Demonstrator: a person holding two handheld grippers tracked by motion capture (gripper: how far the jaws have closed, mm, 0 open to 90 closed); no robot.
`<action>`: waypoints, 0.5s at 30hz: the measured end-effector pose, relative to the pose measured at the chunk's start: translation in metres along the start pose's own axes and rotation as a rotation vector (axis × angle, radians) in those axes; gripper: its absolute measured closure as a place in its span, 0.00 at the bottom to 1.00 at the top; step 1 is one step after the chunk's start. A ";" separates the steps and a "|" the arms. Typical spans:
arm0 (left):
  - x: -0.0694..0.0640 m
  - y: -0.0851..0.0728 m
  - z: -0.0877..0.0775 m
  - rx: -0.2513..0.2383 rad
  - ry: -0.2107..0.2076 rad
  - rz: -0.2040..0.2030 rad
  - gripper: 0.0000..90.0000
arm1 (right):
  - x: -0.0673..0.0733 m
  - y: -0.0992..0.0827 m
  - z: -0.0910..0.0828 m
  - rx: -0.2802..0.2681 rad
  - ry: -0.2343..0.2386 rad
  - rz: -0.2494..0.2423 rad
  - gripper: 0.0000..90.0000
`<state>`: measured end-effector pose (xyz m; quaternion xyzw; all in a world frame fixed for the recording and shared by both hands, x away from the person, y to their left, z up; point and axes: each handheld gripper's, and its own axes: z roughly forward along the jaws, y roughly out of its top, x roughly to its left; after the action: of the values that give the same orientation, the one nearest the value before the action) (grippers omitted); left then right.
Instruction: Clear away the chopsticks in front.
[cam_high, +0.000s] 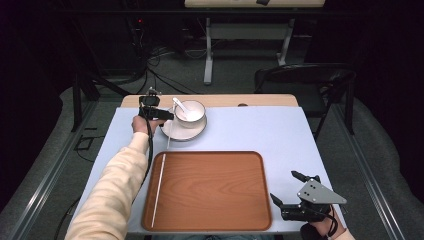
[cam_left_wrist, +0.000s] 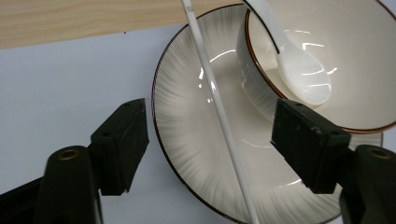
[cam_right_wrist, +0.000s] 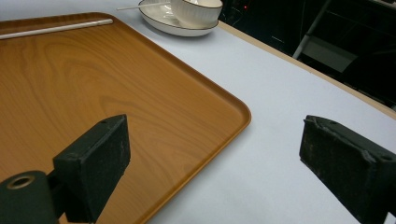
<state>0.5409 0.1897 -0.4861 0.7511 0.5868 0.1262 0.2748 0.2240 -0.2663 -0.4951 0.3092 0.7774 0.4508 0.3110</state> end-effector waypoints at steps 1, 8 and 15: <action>0.000 0.001 0.003 0.007 0.002 -0.002 0.33 | 0.000 0.000 0.000 0.000 0.000 0.000 0.09; 0.003 0.002 0.018 0.031 0.010 -0.015 0.50 | 0.000 0.000 0.000 0.000 0.001 0.000 0.09; 0.008 0.007 0.024 0.030 -0.025 -0.046 0.59 | 0.000 0.000 0.000 0.002 -0.001 0.001 0.09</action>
<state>0.5608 0.1896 -0.5029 0.7428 0.6025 0.1019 0.2737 0.2241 -0.2663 -0.4951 0.3101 0.7775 0.4502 0.3107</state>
